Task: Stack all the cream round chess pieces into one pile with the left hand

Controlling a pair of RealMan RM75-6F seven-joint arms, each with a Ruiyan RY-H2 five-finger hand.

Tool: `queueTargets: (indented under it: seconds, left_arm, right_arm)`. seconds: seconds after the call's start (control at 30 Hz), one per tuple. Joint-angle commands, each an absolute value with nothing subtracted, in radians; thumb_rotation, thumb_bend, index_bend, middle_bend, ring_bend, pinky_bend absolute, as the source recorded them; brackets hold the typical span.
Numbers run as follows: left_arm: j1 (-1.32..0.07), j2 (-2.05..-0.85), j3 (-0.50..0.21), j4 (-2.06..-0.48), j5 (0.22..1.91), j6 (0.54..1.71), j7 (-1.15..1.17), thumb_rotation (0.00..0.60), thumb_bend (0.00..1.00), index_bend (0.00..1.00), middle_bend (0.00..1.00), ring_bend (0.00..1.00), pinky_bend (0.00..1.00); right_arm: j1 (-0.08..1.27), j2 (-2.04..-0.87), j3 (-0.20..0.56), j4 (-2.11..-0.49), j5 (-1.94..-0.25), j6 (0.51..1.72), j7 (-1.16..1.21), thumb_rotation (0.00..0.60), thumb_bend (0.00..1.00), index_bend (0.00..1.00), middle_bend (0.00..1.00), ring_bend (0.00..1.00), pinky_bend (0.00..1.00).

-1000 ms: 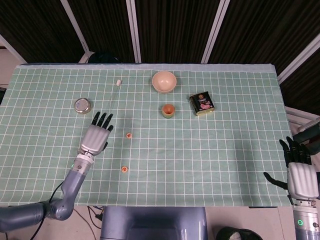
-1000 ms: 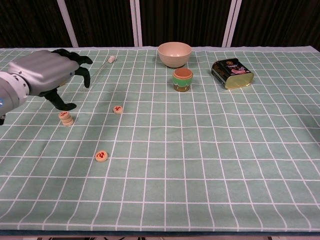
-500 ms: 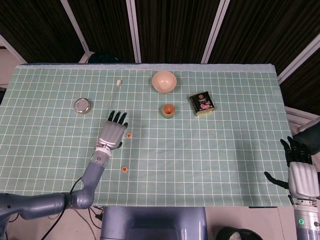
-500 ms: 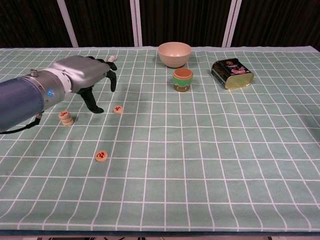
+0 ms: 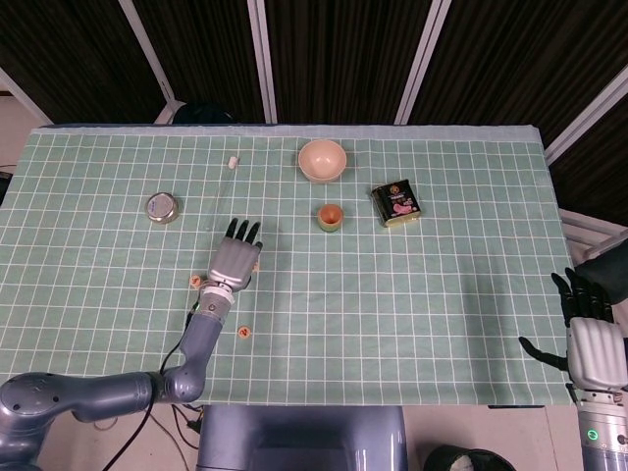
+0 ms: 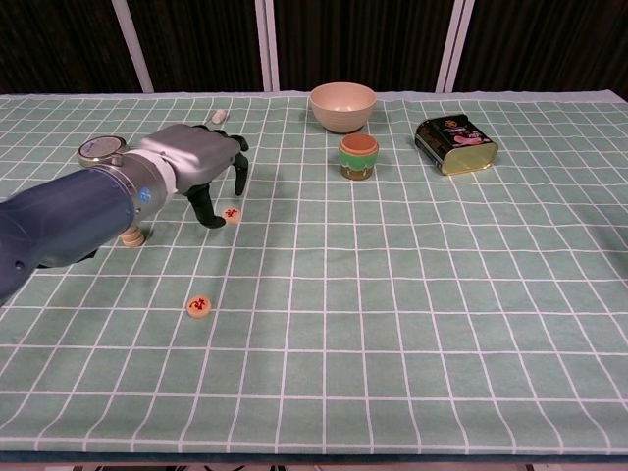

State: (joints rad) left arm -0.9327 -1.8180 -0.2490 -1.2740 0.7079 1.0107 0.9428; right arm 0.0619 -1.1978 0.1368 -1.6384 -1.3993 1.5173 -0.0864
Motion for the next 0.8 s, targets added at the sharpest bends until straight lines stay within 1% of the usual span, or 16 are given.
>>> queueTargets:
  seconds: [0.03,0.37,0.8]
  left_arm:
    - [-0.94,-1.83,-0.245,-1.258,0.701,1.012,0.945,0.6,0.25,0.41,0.04,0.0,0.0]
    - [-0.957,-1.865,-0.237,-1.198,0.679,0.998,0.937,0.6,0.26,0.44,0.04,0.0,0.0]
    - [-0.962,-1.881,-0.22,-1.169,0.692,0.997,0.927,0.6,0.31,0.47,0.04,0.0,0.0]
  right_arm:
    - [0.062,-1.198,0.137,-1.639,-1.399,1.517,-0.087,0.6,0.23,0.09,0.01,0.0,0.0]
    - [0.062,-1.197,0.139,-1.64,-1.393,1.517,-0.089,0.6,0.23,0.09,0.01,0.0,0.0]
    - [0.062,-1.197,0.141,-1.643,-1.385,1.513,-0.091,0.6,0.23,0.09,0.01,0.0,0.0]
